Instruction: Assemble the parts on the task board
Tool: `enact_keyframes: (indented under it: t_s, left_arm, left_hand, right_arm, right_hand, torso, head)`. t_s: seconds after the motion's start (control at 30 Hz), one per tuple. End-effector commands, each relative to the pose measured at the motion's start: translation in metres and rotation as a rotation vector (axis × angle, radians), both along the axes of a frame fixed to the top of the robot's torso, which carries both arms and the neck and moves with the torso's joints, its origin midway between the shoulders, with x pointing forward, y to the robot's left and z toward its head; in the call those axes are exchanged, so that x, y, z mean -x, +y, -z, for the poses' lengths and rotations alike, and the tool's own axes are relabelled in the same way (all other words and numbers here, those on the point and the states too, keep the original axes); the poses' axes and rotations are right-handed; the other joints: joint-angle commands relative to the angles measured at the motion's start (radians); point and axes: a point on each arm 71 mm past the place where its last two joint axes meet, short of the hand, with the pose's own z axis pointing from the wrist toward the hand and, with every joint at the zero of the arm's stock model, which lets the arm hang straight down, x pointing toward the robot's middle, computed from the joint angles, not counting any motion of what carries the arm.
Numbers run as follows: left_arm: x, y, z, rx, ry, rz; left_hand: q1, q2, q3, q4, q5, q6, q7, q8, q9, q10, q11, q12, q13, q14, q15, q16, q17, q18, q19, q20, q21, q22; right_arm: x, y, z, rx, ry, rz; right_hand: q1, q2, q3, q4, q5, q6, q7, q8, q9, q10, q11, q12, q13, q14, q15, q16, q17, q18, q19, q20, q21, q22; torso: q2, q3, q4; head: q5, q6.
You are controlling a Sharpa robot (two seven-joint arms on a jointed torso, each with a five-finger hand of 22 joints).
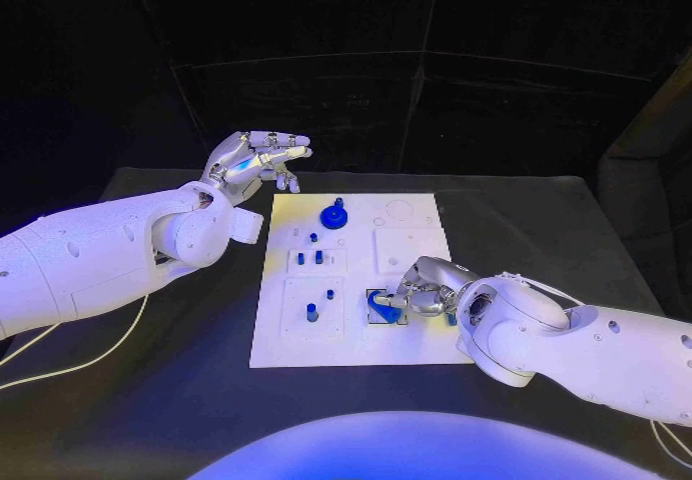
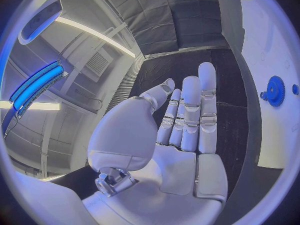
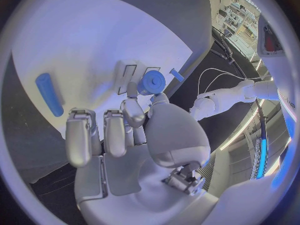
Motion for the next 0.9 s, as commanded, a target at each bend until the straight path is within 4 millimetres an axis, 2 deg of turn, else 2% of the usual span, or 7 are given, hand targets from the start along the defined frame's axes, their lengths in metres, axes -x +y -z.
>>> enact_keyframes:
  t_s: [0.03,0.1,0.17,0.23,0.3,0.67,0.9]
  left_arm:
    - [-0.0003,-0.0013,-0.0014,0.008,-0.002,0.011]
    - [-0.0004,-0.0014,-0.0014,0.007,-0.002,0.010]
    - [-0.0005,-0.0014,-0.0014,0.007,-0.002,0.011]
    - [-0.0006,-0.0013,-0.0013,0.007,-0.002,0.010]
    - [-0.0007,-0.0011,-0.0013,0.007,-0.002,0.010]
    - [-0.0011,-0.0012,-0.0011,0.007,-0.001,0.011]
    - [-0.0012,-0.0015,-0.0009,0.006,0.001,0.013]
  left_hand:
    - [0.003,0.004,-0.001,-0.004,0.006,-0.004,-0.001,0.003,-0.001,-0.007,0.002,0.004,-0.001,-0.006,0.001,-0.001,-0.001,0.014,-0.008,0.001,-0.006,-0.001]
    - [0.003,0.004,-0.001,-0.004,0.006,-0.004,-0.001,0.003,-0.001,-0.007,0.002,0.004,-0.001,-0.006,0.001,-0.001,-0.001,0.014,-0.008,0.001,-0.006,-0.001]
    - [0.003,0.004,-0.001,-0.004,0.006,-0.004,-0.001,0.003,-0.001,-0.007,0.002,0.004,-0.001,-0.006,0.001,-0.001,-0.001,0.014,-0.008,0.001,-0.006,-0.001]
    - [0.003,0.004,-0.001,-0.004,0.006,-0.004,-0.001,0.003,-0.001,-0.007,0.002,0.004,-0.001,-0.006,0.001,-0.001,-0.001,0.014,-0.008,0.001,-0.006,-0.001]
    - [0.003,0.004,-0.001,-0.004,0.006,-0.004,-0.001,0.003,-0.001,-0.007,0.002,0.004,-0.001,-0.006,0.001,-0.001,-0.001,0.014,-0.008,0.001,-0.006,-0.001]
    - [0.003,0.004,-0.001,-0.004,0.006,-0.004,-0.001,0.003,-0.001,-0.007,0.002,0.004,-0.001,-0.006,0.001,-0.001,-0.001,0.014,-0.008,0.001,-0.006,-0.001]
    - [0.004,0.005,-0.001,-0.006,0.006,-0.005,-0.001,0.005,-0.001,-0.010,0.002,0.007,-0.001,-0.007,0.002,0.000,-0.002,0.014,-0.008,0.001,-0.007,-0.002]
  right_arm:
    - [-0.0013,0.0019,-0.0020,0.011,-0.028,0.000]
    - [-0.0014,0.0034,-0.0026,0.008,-0.035,-0.002]
    - [-0.0013,0.0043,-0.0031,0.005,-0.039,-0.003]
    - [-0.0010,0.0051,-0.0037,0.002,-0.043,-0.005]
    - [-0.0003,0.0060,-0.0043,-0.001,-0.045,-0.012]
    - [0.0070,0.0106,-0.0088,-0.033,-0.038,-0.061]
    - [0.0070,0.0088,-0.0077,-0.014,-0.031,-0.071]
  right_hand:
    - [-0.030,-0.011,-0.016,0.001,-0.078,-0.004,0.007,-0.003,0.006,-0.010,-0.001,-0.017,-0.009,0.055,-0.006,-0.009,-0.008,-0.004,0.035,-0.004,-0.004,0.172]
    - [-0.055,-0.030,-0.016,0.003,-0.120,-0.009,0.009,-0.003,0.011,-0.017,0.001,-0.039,-0.021,0.054,-0.004,-0.013,-0.013,-0.003,0.033,-0.003,-0.007,0.169]
    - [-0.073,-0.046,-0.009,0.003,-0.137,-0.011,0.009,-0.003,0.014,-0.019,0.001,-0.047,-0.025,0.054,-0.004,-0.014,-0.014,-0.003,0.033,-0.002,-0.007,0.169]
    - [-0.102,-0.078,0.027,0.005,-0.150,-0.014,0.011,-0.002,0.021,-0.019,0.001,-0.054,-0.026,0.055,-0.003,-0.015,-0.014,-0.003,0.032,-0.001,-0.008,0.169]
    - [-0.111,-0.084,0.038,0.004,-0.153,-0.014,0.010,-0.001,0.023,-0.018,0.002,-0.054,-0.024,0.055,-0.003,-0.015,-0.013,-0.003,0.033,-0.001,-0.007,0.170]
    - [-0.083,-0.045,0.067,-0.003,-0.089,0.004,0.001,0.013,0.039,-0.001,-0.006,-0.033,-0.001,0.061,-0.009,0.000,0.015,-0.008,0.046,-0.006,0.004,0.186]
    - [0.080,-0.026,0.088,-0.064,-0.056,0.012,-0.006,0.020,0.053,0.007,-0.012,-0.032,0.009,0.063,-0.014,0.006,0.028,-0.009,0.048,-0.011,0.006,0.190]
  torso:
    - [0.000,0.0008,-0.0001]
    - [0.000,0.0010,-0.0003]
    - [0.001,0.0010,-0.0001]
    - [0.001,0.0009,-0.0006]
    - [0.000,0.0010,-0.0018]
    - [-0.001,0.0016,-0.0027]
    - [0.000,0.0006,-0.0016]
  head:
    - [0.001,0.001]
    - [0.002,0.001]
    - [0.003,0.001]
    - [0.003,0.001]
    - [0.004,0.001]
    - [0.004,-0.001]
    - [0.001,0.001]
